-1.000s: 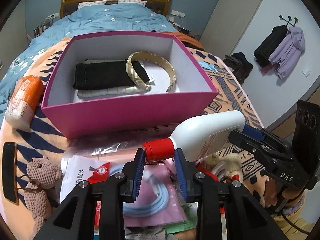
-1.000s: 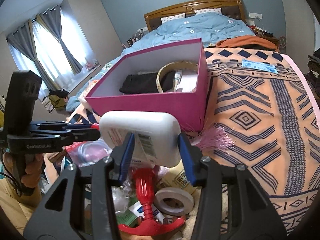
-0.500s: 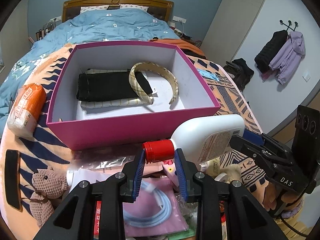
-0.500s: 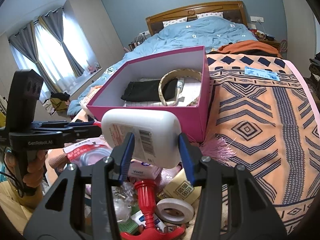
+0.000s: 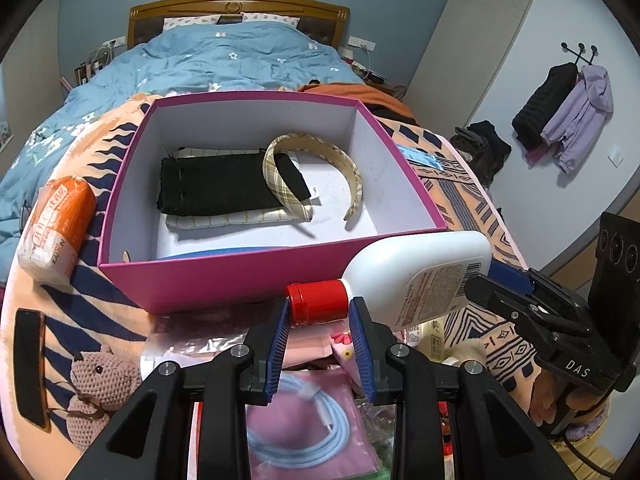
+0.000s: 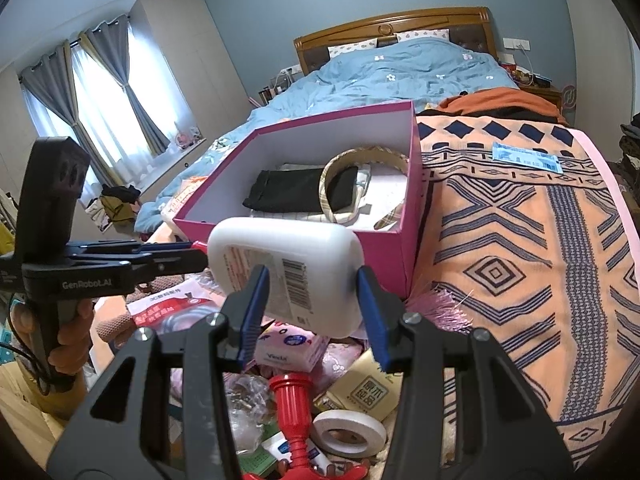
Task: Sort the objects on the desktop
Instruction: 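Carry the white bottle with both grippers over the magenta box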
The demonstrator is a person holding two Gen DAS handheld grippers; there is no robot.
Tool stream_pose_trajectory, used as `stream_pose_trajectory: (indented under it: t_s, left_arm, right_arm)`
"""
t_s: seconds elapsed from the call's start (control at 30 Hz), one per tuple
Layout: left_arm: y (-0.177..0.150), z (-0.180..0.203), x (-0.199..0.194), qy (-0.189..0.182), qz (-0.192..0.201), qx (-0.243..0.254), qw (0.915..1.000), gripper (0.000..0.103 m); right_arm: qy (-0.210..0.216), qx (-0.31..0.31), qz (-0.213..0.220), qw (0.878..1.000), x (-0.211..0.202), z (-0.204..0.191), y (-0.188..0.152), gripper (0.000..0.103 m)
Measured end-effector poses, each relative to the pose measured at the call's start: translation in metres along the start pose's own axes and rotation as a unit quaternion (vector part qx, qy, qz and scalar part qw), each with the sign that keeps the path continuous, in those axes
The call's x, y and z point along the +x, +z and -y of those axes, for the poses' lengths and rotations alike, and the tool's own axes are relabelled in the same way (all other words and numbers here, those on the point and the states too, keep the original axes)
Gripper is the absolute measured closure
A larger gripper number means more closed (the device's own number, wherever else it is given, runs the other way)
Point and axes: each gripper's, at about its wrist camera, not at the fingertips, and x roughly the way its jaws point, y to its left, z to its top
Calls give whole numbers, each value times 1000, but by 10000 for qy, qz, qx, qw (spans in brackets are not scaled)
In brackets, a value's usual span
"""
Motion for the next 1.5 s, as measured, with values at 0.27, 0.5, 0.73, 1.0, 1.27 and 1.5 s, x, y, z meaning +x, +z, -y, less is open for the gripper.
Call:
stream_pose_trajectory:
  t_s: [0.27, 0.5, 0.73, 1.0, 1.27, 1.5]
  left_arm:
    - [5, 2, -3, 36, 66, 37, 10000, 74]
    - [9, 3, -5, 34, 101, 58, 9999, 74]
    - [12, 3, -7, 43, 158, 70, 9998, 74]
    - [14, 3, -8, 44, 188, 65, 9998, 74]
    - [21, 2, -9, 52, 240, 50, 9997, 74]
    - [23, 2, -9, 38, 269, 9, 9996, 74]
  right_arm:
    - [1, -14, 63, 10000, -1, 0, 6, 55]
    - [7, -8, 106, 9999, -3, 0, 11, 55]
    - [-3, -48, 152, 9999, -3, -1, 15, 55]
    - [20, -52, 178, 9998, -3, -1, 19, 55]
    - [41, -76, 211, 9997, -3, -1, 23, 55]
    - [60, -92, 224, 9997, -1, -1, 27, 55]
